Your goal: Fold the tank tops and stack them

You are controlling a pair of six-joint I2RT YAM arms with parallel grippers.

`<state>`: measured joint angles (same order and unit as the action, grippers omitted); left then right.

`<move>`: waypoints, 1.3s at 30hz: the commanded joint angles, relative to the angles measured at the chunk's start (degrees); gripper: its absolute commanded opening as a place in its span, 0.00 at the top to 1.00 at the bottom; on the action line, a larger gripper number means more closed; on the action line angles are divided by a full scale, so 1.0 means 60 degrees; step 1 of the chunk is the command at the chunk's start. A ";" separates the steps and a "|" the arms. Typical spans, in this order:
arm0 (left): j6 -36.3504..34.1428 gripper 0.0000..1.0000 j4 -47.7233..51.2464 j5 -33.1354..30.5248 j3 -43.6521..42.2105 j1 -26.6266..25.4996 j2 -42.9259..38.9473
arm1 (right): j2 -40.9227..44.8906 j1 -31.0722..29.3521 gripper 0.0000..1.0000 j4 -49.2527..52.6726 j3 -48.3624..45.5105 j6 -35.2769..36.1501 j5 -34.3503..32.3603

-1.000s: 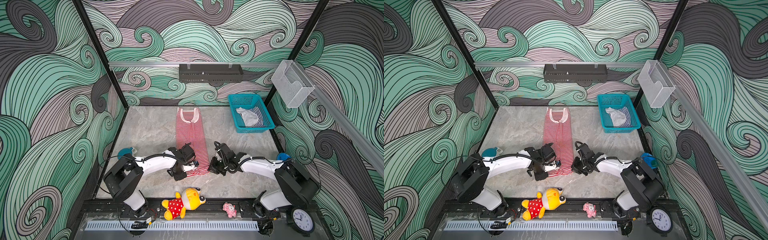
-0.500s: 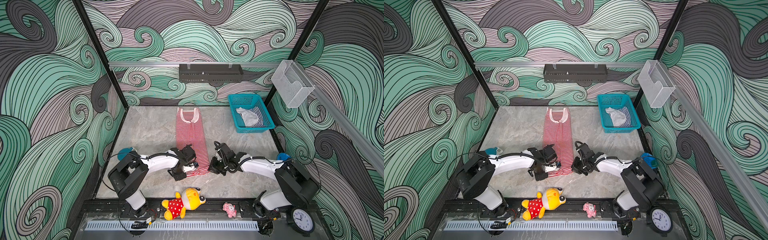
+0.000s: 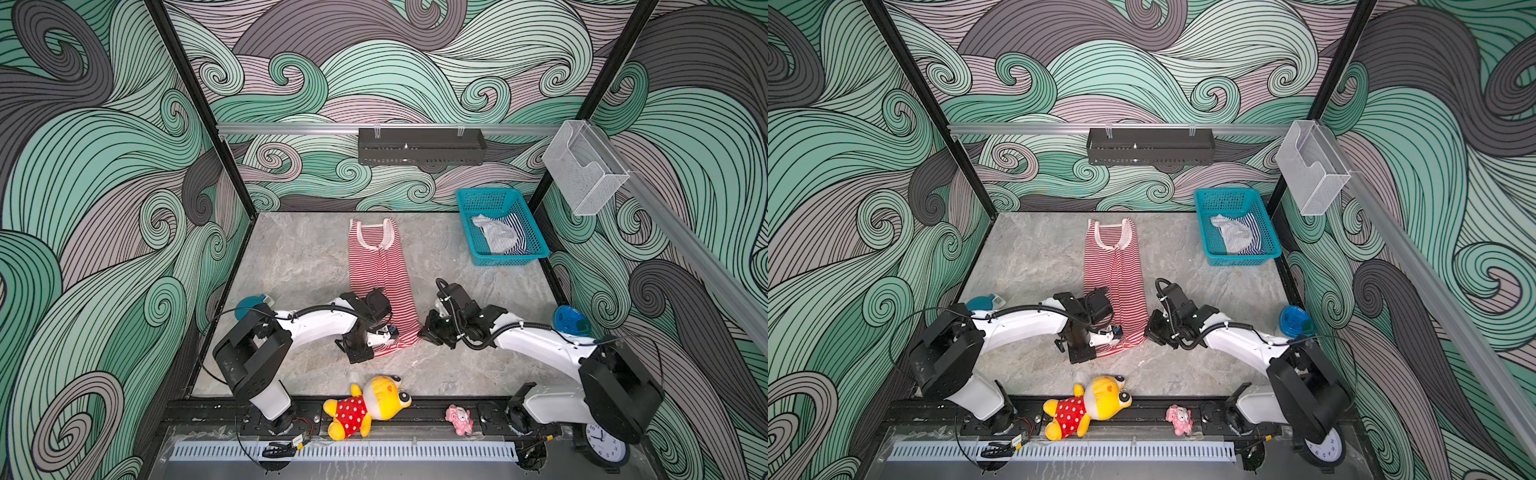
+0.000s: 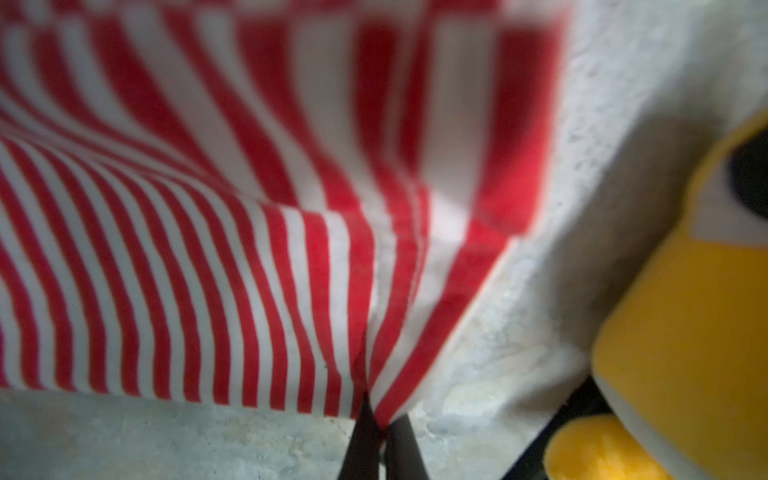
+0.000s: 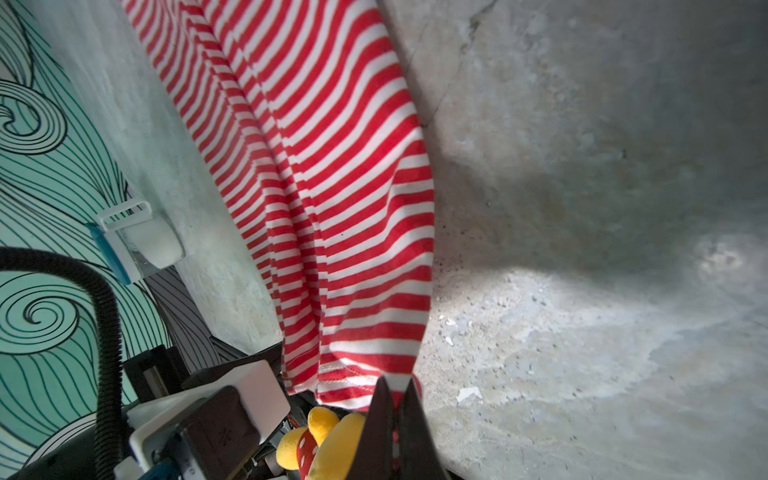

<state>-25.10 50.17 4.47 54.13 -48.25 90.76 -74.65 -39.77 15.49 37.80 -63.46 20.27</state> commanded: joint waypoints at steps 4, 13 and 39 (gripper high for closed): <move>-0.0313 0.99 0.1925 0.0709 0.0861 -0.0118 -0.1337 | 0.1354 -0.0321 1.00 0.1402 0.0105 -0.0180 -0.0576; -0.0357 0.99 0.1934 -0.0681 0.2491 0.0346 -0.1732 | 0.1137 -0.0033 1.00 0.2422 0.2057 0.0472 -0.0444; -0.1574 0.97 -0.0008 -0.0745 0.6865 0.4245 0.3220 | -0.7127 0.2834 1.00 0.3541 1.0710 0.3135 0.2345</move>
<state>-33.93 52.29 -0.78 93.54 -23.88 107.94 -114.28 -24.23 34.94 99.00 -46.44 32.80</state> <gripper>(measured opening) 0.048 0.054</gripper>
